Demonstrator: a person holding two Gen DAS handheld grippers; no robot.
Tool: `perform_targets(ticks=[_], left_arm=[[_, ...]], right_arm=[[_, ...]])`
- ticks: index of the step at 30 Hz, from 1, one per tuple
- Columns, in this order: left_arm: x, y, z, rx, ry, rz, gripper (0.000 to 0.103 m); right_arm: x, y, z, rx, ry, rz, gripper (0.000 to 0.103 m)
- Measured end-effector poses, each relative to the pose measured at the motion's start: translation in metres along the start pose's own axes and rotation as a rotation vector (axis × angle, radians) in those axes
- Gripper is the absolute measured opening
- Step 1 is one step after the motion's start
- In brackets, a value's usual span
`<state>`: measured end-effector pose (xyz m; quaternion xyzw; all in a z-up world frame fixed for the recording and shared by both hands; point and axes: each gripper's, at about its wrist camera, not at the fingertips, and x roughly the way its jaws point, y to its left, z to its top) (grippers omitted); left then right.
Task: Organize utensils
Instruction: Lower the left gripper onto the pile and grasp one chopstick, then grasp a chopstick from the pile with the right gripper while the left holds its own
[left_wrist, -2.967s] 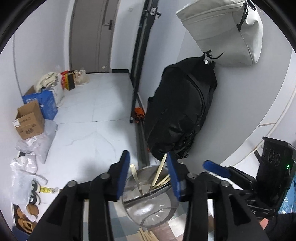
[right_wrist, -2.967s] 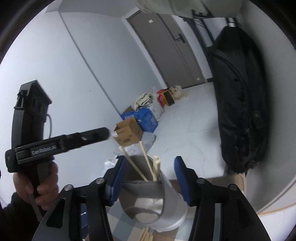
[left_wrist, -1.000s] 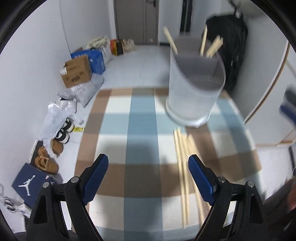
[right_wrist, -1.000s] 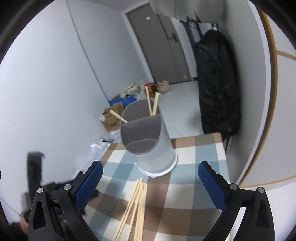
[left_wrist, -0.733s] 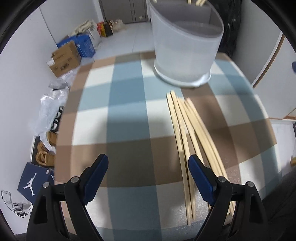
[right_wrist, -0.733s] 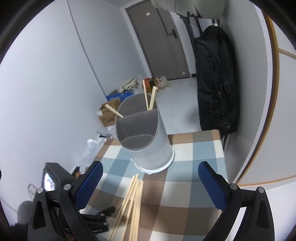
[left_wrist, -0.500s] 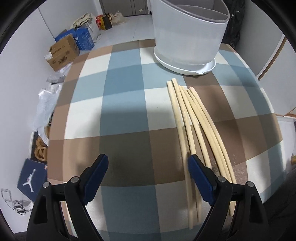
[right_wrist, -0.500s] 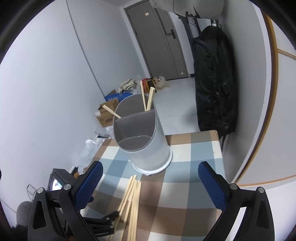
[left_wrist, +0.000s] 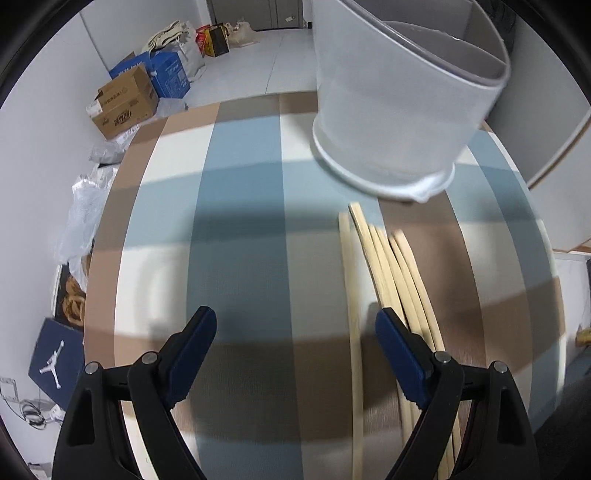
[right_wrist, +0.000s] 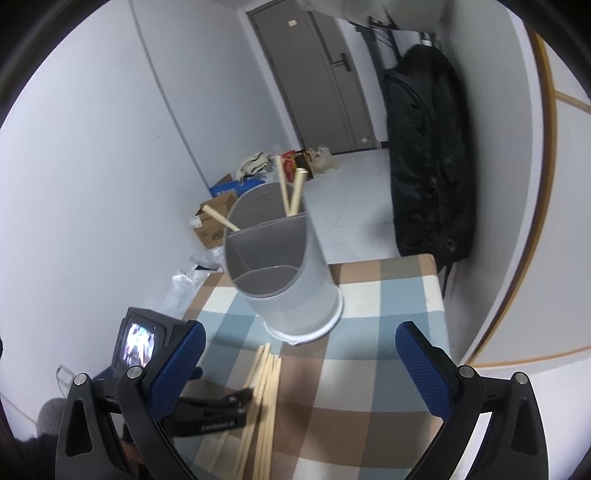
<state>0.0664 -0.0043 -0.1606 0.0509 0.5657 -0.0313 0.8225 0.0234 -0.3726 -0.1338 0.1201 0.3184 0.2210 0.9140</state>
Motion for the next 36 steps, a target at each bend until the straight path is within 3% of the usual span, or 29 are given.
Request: perform_targets(ticks=[3,7,12,17,21,32,34,36], left_arm=[[0.004,0.001,0.006,0.001,-0.016,-0.006,0.085],[0.006,0.002,0.014,-0.001,-0.012,-0.046,0.074],[0.003,-0.001,0.022,0.031,-0.015,-0.099,0.048],[-0.001,-0.001,0.019,0.042,-0.024,-0.125,0.004],[-0.005,0.015,0.016,-0.019,-0.022,-0.2,0.002],[-0.049,0.043,0.007,-0.13,-0.142,-0.268,0.002],[-0.055,0.046,0.008,-0.139,-0.16,-0.277,0.002],[-0.06,0.052,0.009,-0.154,-0.173,-0.302,0.002]], right_arm=[[0.0,-0.01,0.002,0.026,0.003,-0.01,0.103],[0.004,-0.021,0.004,0.059,0.02,-0.011,0.103],[0.009,-0.026,0.004,0.067,0.037,-0.013,0.103],[0.018,-0.027,0.004,0.065,0.06,-0.009,0.103],[0.024,-0.026,0.004,0.071,0.077,-0.002,0.103],[0.053,0.001,-0.01,0.019,0.191,0.064,0.102],[0.062,0.01,-0.015,-0.004,0.227,0.081,0.096],[0.071,0.019,-0.019,-0.03,0.268,0.087,0.08]])
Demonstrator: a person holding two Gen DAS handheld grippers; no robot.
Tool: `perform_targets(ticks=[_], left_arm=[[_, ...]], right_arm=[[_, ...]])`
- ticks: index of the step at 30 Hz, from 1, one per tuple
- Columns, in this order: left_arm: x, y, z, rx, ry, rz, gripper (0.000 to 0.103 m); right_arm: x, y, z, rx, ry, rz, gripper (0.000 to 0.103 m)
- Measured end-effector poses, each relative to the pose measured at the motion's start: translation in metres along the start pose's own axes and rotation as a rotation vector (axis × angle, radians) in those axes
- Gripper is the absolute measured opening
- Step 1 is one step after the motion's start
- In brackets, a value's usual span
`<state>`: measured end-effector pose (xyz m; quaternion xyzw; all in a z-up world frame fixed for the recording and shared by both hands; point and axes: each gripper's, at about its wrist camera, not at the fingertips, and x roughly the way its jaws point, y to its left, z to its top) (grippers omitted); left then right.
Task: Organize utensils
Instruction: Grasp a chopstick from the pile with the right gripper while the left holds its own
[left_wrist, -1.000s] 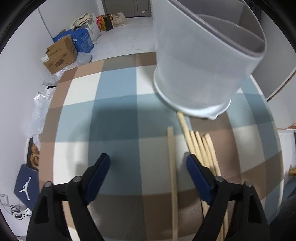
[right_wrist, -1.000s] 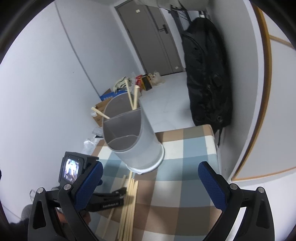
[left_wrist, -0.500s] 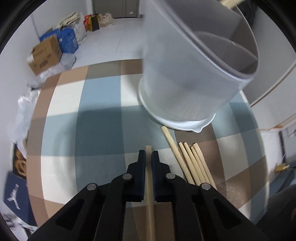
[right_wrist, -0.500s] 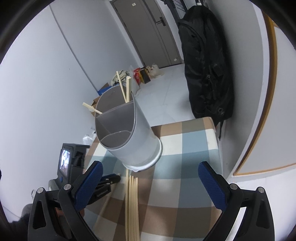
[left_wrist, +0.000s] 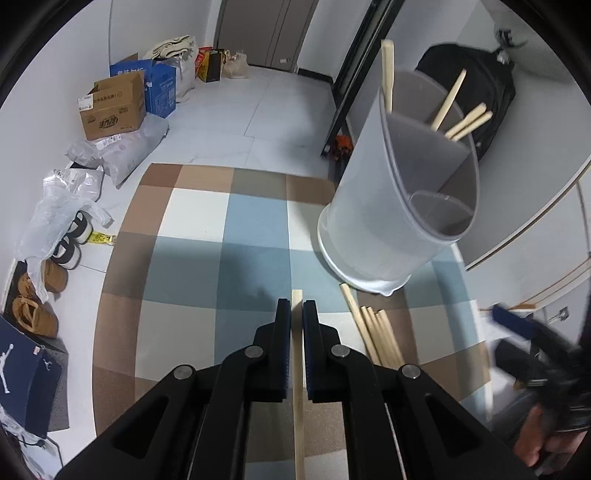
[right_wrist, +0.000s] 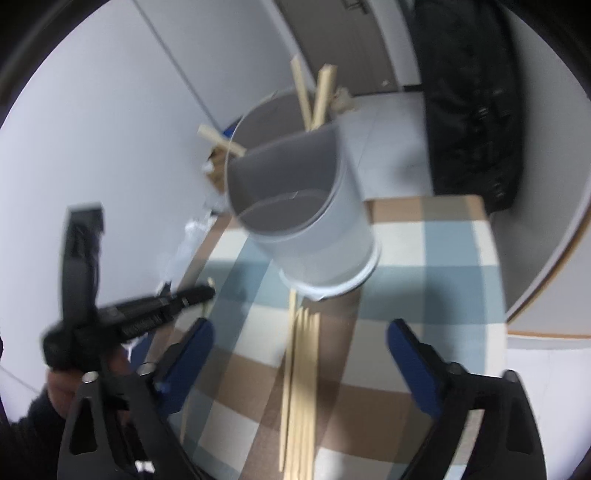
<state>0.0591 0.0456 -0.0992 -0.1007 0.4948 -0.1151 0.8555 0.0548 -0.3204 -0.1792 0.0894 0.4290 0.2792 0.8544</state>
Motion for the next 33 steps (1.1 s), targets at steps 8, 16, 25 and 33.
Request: perform_targets(ticks=[8,16,25,33], left_arm=[[-0.009,0.026,0.014,-0.046,-0.048,-0.057,0.002],[-0.021,0.042,0.016,-0.081,-0.074,-0.099,0.002],[-0.025,0.068,0.013,-0.16,-0.08,-0.134,0.002],[-0.027,0.075,0.011,-0.163,-0.09,-0.112,0.002]], right_arm=[[0.049,0.026,0.001,-0.085,0.106,-0.016,0.057],[0.095,0.048,0.009,-0.191,0.178,-0.084,0.041],[0.124,0.045,0.012,-0.169,0.234,-0.176,0.032],[0.134,0.049,0.015,-0.169,0.228,-0.223,0.024]])
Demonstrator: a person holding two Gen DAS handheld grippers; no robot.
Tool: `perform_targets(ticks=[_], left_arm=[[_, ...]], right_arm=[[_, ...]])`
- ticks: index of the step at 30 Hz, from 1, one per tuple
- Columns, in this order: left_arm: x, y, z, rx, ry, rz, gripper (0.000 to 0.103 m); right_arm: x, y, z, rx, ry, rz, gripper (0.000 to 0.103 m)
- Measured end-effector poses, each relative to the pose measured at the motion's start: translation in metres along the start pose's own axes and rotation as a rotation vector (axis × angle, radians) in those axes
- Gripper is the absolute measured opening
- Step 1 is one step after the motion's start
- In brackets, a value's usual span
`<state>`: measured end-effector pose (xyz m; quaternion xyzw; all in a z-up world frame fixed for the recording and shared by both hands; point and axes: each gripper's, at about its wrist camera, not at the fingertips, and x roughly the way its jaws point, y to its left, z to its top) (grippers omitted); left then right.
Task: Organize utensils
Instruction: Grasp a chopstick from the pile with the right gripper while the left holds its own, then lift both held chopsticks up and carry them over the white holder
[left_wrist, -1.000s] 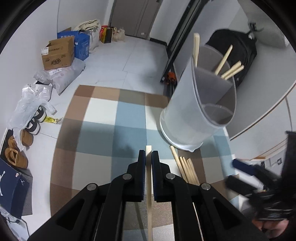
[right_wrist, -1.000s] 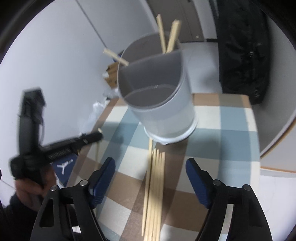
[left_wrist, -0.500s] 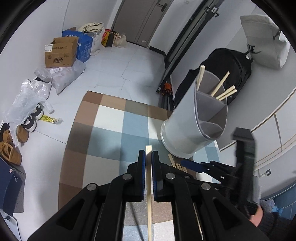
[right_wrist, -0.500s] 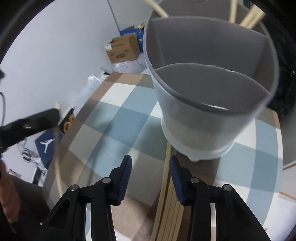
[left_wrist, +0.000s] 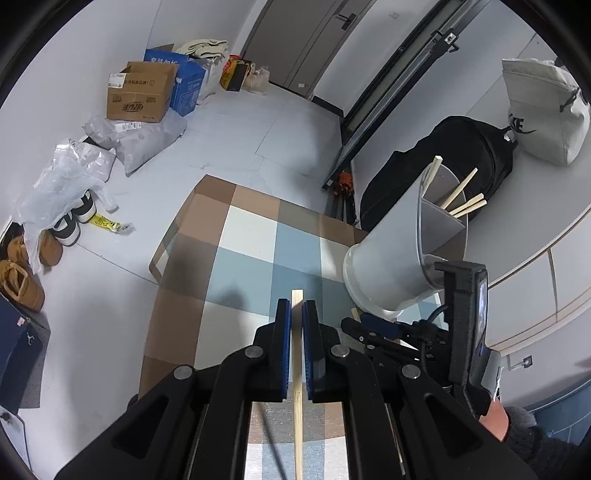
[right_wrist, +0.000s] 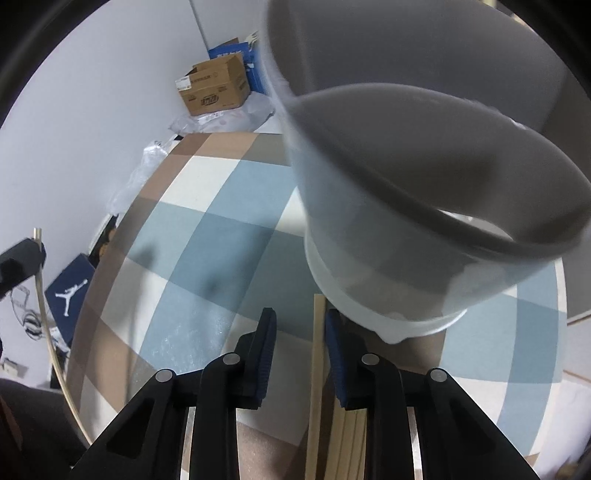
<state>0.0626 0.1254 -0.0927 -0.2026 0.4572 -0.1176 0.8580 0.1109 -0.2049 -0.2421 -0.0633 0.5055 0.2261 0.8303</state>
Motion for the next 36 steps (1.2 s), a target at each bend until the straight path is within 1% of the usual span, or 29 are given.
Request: perform_targets(ticks=[1,3,4,5,11,14,16,19,23,28,32,34,36], left_arm=[[-0.001,0.001,0.0,-0.002,-0.002,-0.002,0.002],[-0.002,0.003,0.0,-0.005,-0.003,-0.004,0.002],[-0.003,0.004,0.0,-0.008,-0.005,-0.004,0.002],[-0.003,0.004,0.0,-0.012,-0.005,-0.007,0.002],[-0.008,0.004,-0.001,-0.011,-0.016,-0.009,0.002],[-0.008,0.006,-0.001,-0.017,-0.014,-0.009,0.002],[-0.008,0.007,-0.001,-0.021,-0.012,-0.007,0.002],[-0.007,0.008,-0.001,-0.03,-0.011,-0.011,0.002],[-0.008,0.009,0.0,-0.036,-0.009,-0.015,0.002],[-0.012,0.01,0.002,-0.037,-0.02,-0.014,0.002],[-0.015,0.008,0.003,-0.034,-0.032,-0.014,0.002],[-0.016,0.005,0.004,-0.024,-0.039,-0.013,0.002],[-0.019,0.0,0.005,-0.01,-0.05,-0.014,0.002]], right_arm=[[0.0,0.002,0.0,-0.009,0.001,-0.016,0.023],[-0.002,0.003,-0.001,-0.005,0.004,-0.036,0.014],[-0.002,0.003,-0.002,0.009,0.008,-0.037,0.011],[0.0,0.005,-0.001,0.027,0.013,-0.033,0.006],[-0.01,0.006,-0.013,0.098,0.027,0.015,0.005],[-0.01,0.006,-0.016,0.165,0.047,0.053,0.005],[-0.009,0.008,-0.016,0.176,0.06,0.059,0.006],[-0.007,0.016,-0.012,0.136,0.074,0.027,0.006],[-0.004,0.029,-0.007,0.05,0.088,-0.016,0.007],[-0.002,0.04,-0.003,-0.028,0.086,-0.065,0.006],[-0.004,0.042,-0.002,-0.029,0.07,-0.044,0.005],[-0.013,0.038,-0.002,-0.003,0.026,-0.019,0.005],[-0.033,0.029,-0.004,0.021,-0.026,-0.001,0.005]])
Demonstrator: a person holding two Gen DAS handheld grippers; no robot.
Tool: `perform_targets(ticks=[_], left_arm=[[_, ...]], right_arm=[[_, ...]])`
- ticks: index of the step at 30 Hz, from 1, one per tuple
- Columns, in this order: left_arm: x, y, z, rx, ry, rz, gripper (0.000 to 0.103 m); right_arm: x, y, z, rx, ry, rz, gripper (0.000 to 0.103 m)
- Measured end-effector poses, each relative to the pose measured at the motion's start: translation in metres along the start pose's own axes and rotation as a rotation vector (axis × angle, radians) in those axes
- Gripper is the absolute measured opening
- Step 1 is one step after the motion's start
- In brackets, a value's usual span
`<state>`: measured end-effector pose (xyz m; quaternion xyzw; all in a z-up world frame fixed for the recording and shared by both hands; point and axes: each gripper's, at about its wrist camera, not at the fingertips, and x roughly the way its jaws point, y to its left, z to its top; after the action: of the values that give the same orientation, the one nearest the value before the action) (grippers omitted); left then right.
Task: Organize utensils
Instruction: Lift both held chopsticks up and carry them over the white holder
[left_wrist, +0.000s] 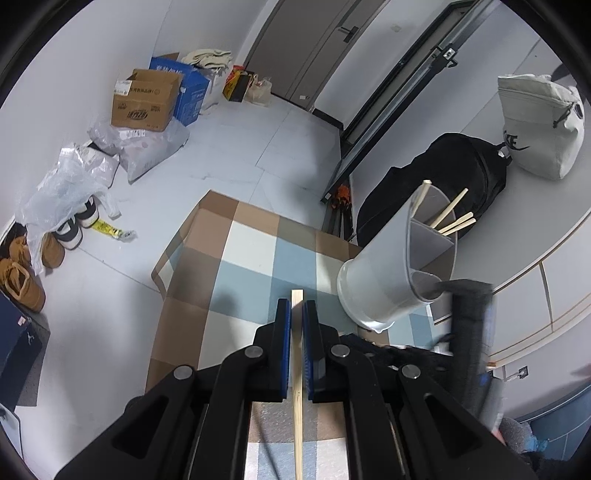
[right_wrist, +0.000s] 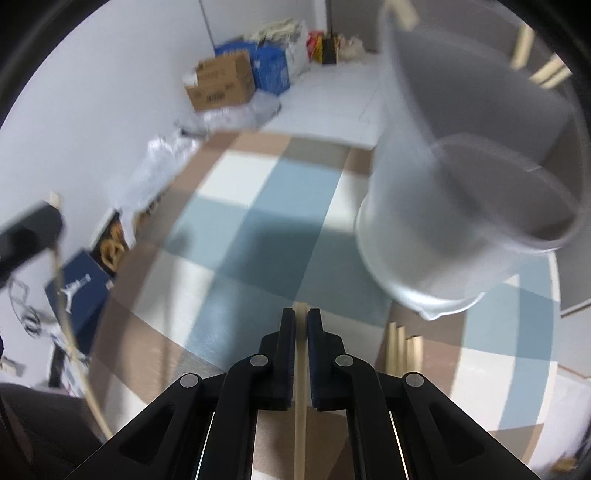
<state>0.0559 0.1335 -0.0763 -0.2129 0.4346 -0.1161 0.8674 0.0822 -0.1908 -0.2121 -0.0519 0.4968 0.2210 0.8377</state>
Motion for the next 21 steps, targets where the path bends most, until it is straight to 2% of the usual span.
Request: perform_targets(ticks=[11,15,21], left_arm=[[-0.02,-0.049,-0.002,0.15,-0.079,-0.009,0.002],[-0.032,-0.072,-0.001,0.195,-0.124,-0.022,0.002],[-0.047,-0.105,0.014,0.218,-0.185,-0.043,0.002]], right_arm=[[-0.113,-0.044,-0.016,0.138,-0.409,0.152,0.005],[-0.136,-0.059,-0.02,0.186,-0.516,0.193,0.005],[-0.167,-0.073,-0.013,0.229,-0.617,0.219,0.005]])
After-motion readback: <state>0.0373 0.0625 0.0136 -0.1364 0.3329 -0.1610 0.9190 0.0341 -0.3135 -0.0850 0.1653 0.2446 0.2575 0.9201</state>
